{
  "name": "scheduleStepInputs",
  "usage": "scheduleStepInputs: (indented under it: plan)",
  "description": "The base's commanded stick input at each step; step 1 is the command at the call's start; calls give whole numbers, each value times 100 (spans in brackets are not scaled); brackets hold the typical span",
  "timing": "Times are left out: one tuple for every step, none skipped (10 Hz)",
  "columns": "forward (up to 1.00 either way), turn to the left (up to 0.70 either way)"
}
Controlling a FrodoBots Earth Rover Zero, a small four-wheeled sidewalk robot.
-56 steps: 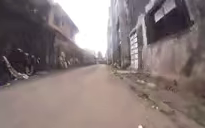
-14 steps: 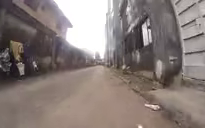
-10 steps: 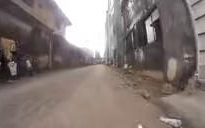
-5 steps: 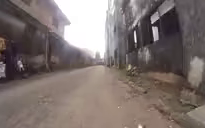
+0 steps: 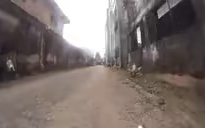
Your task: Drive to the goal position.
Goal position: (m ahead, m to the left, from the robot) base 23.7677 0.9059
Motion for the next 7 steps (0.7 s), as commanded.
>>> scheduleStepInputs:
  plan:
    - [100,0]
    - [100,0]
    - [100,-16]
    - [100,-19]
    - [100,-1]
    - [100,0]
    - [100,0]
